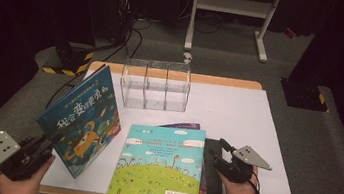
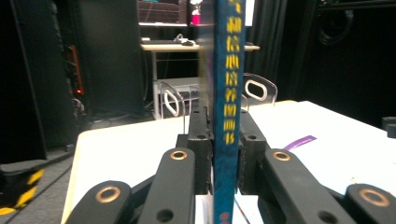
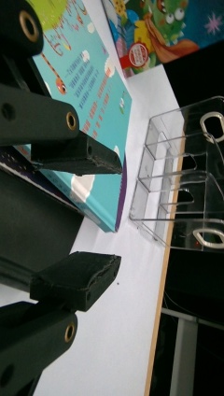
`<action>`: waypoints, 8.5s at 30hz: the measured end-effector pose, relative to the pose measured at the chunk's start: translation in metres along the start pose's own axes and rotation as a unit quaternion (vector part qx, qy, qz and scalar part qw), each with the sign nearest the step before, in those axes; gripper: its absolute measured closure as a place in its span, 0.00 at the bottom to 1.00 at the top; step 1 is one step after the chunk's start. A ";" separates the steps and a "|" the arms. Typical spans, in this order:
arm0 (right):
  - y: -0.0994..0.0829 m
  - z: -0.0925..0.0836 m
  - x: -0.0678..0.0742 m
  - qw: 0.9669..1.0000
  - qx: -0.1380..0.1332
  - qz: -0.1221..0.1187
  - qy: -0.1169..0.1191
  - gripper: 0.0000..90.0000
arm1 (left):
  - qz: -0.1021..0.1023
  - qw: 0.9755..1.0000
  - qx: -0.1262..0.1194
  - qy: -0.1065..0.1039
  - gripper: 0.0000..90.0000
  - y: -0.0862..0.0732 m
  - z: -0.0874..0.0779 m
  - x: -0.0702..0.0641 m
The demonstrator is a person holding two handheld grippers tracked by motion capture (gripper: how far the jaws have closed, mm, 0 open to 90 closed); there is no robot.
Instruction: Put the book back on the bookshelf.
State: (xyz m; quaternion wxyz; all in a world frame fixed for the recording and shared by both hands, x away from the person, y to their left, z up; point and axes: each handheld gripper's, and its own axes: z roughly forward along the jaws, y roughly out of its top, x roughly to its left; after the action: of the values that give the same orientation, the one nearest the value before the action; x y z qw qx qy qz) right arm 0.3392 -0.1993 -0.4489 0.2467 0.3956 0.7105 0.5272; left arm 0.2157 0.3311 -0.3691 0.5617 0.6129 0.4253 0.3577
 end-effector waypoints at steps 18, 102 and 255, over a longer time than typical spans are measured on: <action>-0.002 -0.002 -0.010 1.000 0.003 0.010 -0.011 0.54 | 0.006 1.000 0.011 0.002 0.84 -0.008 0.006 0.006; -0.040 -0.044 -0.030 0.999 0.037 0.023 -0.008 0.55 | 0.024 0.994 -0.006 0.105 0.92 0.065 0.289 -0.009; -0.041 -0.026 -0.009 0.990 0.113 0.076 0.039 0.31 | -0.149 0.938 0.246 -0.193 0.25 -0.118 0.157 -0.106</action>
State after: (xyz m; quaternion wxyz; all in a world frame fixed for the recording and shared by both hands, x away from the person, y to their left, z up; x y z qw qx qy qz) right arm 0.3121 -0.2264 -0.4794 0.1318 0.4525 0.7428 0.4756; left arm 0.3046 0.1739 -0.4993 0.5113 0.7191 0.4696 0.0286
